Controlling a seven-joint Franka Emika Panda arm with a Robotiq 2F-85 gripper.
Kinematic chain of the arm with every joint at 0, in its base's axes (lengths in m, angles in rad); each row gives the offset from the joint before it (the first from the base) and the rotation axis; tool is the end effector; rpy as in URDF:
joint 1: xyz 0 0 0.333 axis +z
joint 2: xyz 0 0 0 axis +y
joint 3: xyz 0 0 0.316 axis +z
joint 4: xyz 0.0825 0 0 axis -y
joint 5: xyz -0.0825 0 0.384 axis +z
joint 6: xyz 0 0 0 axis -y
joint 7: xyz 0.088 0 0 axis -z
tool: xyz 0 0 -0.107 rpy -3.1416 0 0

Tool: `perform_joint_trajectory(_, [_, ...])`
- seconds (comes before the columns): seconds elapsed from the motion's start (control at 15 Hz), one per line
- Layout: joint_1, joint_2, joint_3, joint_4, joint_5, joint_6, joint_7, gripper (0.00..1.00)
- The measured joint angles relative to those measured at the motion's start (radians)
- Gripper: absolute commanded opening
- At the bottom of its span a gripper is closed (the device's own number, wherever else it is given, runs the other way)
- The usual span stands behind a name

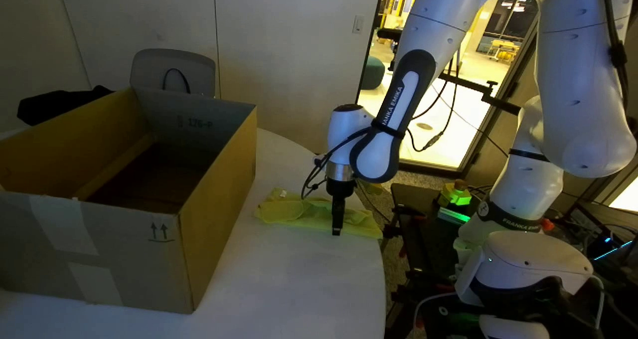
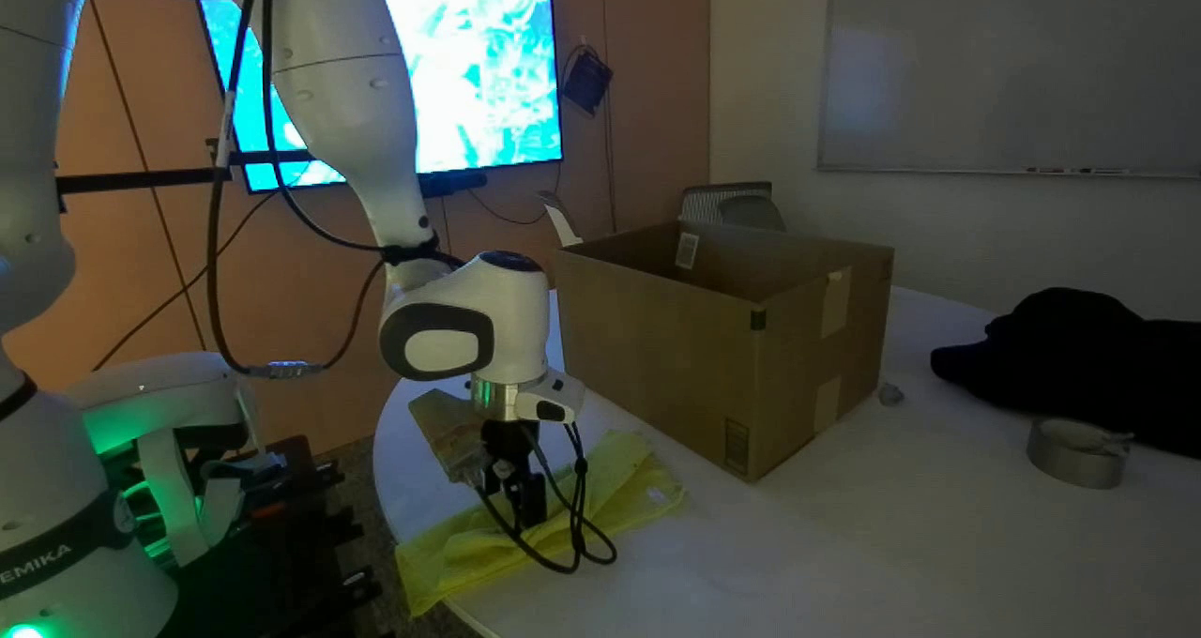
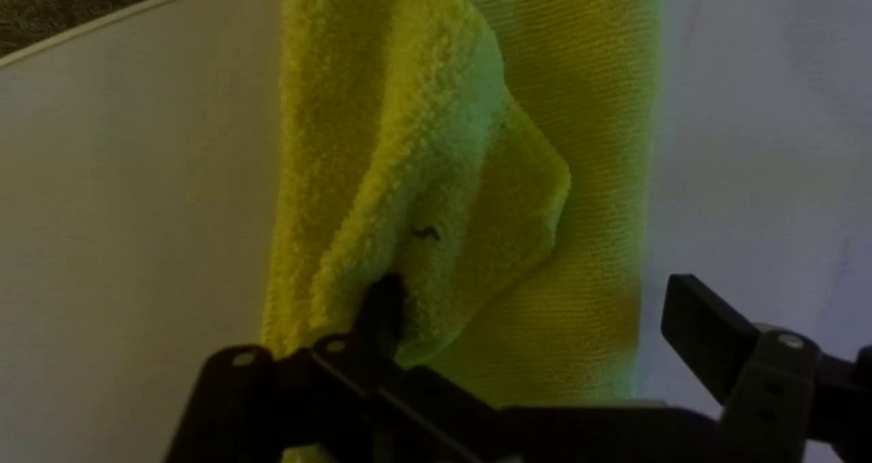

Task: Put the black marker on the towel then fold the towel twice and put it in the brown box.

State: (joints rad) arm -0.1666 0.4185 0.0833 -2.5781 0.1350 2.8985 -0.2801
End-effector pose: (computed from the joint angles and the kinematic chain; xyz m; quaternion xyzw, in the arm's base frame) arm 0.4160 -0.0381 0.1054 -0.9979 -0.0293 0.0430 0.0385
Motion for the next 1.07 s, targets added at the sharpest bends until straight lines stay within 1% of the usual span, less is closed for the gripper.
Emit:
perform_joint_trajectory(0.13, [0.0, 0.021, -0.004, 0.007, -0.014, 0.017, 0.002, 1.0])
perform_joint_trajectory(0.2, [0.0, 0.032, -0.007, 0.012, -0.019, 0.023, 0.002, 0.92])
perform_joint_trajectory(0.27, [0.0, 0.039, -0.008, 0.016, -0.028, 0.025, 0.004, 0.73])
perform_joint_trajectory(0.4, [0.002, 0.045, -0.01, 0.023, -0.046, 0.024, 0.01, 0.6])
perform_joint_trajectory(0.47, [0.005, 0.047, -0.013, 0.027, -0.054, 0.024, 0.014, 0.5])
perform_joint_trajectory(0.6, [0.008, 0.05, -0.02, 0.033, -0.069, 0.024, 0.021, 0.34])
perform_joint_trajectory(0.8, [0.011, 0.051, -0.03, 0.037, -0.088, 0.022, 0.026, 0.14])
perform_joint_trajectory(1.0, [0.011, 0.051, -0.037, 0.041, -0.093, 0.019, 0.026, 0.09])
perform_joint_trajectory(1.07, [0.011, 0.051, -0.038, 0.042, -0.094, 0.016, 0.026, 0.1])
